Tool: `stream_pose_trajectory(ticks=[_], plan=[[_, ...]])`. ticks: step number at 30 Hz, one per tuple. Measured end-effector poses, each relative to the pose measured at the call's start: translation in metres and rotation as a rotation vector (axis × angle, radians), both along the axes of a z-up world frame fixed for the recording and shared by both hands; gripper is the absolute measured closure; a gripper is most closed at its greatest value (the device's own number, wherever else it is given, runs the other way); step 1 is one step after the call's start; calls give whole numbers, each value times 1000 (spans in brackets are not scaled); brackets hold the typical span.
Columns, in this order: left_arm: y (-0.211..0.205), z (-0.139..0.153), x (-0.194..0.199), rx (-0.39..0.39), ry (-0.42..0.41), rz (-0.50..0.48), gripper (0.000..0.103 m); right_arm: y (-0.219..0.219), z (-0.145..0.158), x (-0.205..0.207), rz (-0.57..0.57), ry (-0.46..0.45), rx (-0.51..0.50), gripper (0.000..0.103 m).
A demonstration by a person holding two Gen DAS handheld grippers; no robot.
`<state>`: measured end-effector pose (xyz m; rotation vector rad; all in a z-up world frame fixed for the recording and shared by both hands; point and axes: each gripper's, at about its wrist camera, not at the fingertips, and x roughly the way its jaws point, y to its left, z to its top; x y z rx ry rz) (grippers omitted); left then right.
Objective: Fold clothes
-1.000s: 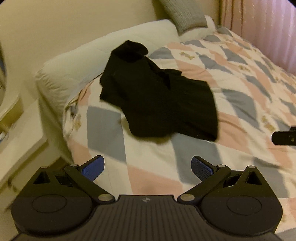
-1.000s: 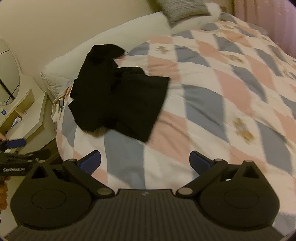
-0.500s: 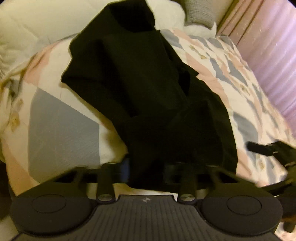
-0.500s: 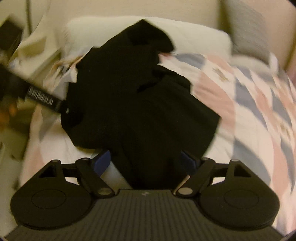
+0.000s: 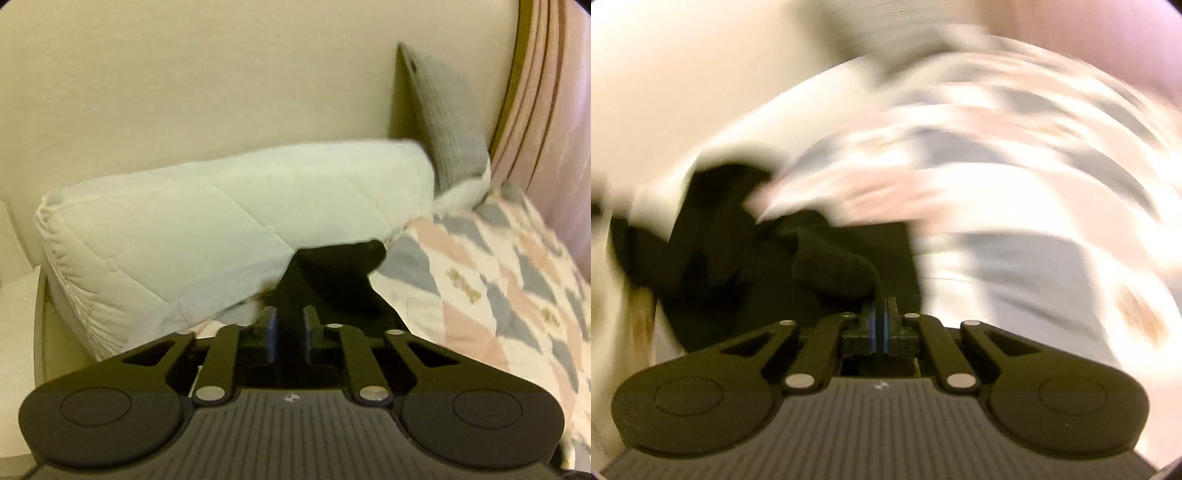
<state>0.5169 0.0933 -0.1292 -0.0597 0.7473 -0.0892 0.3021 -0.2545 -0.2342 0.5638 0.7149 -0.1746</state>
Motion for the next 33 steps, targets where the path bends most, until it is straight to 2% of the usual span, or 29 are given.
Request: stream_pose_trajectory(ticks=[1,3,4,6,8,10,11,12,13,16,20,22,25,28,29,30,31,32,33], plan=[[-9,0,-4,-12,7,-32,76,-13,-4,-13,-67,27,65,101],[-26,-1,-12,-33,20,-97,55,-38,-13,-39,-201,82,195,100],[-36,-3,-20,-27,27,-138,53,-46,-16,-49,-246,105,232,100],[-54,-9,-39,-17,54,-202,49,-47,-19,-58,-240,137,191,100],[-69,-18,-57,-20,89,-264,42,-45,-18,-54,-194,146,163,94],[-81,-29,-73,-50,142,-322,39,-46,-18,-43,-151,151,157,88],[-88,-40,-81,-72,185,-356,36,-45,-18,-37,-126,156,151,80],[-96,-51,-89,-91,224,-389,31,-44,-20,-31,-97,164,136,63],[-104,-61,-97,-94,250,-414,29,-42,-24,-26,-73,163,120,57],[-120,-92,-104,-106,301,-458,24,-40,-32,-12,-33,155,80,52],[-133,-127,-79,-72,322,-362,24,-45,-41,5,-22,149,94,51],[-131,-138,-66,-100,367,-289,24,-46,-41,14,1,146,75,51],[-132,-149,-60,-136,393,-239,24,-45,-43,24,39,144,29,51],[-137,-161,-47,-205,433,-209,29,-46,-47,28,69,119,57,51],[-139,-163,-43,-234,432,-197,38,-46,-48,27,86,102,75,55],[-141,-164,-39,-252,427,-194,59,-46,-48,26,111,75,93,77],[-143,-162,-35,-243,423,-183,72,-46,-49,25,132,54,117,91],[-144,-158,-33,-234,417,-183,92,-46,-48,24,140,43,141,95],[-145,-153,-30,-226,408,-183,93,-45,-45,20,137,27,150,96]])
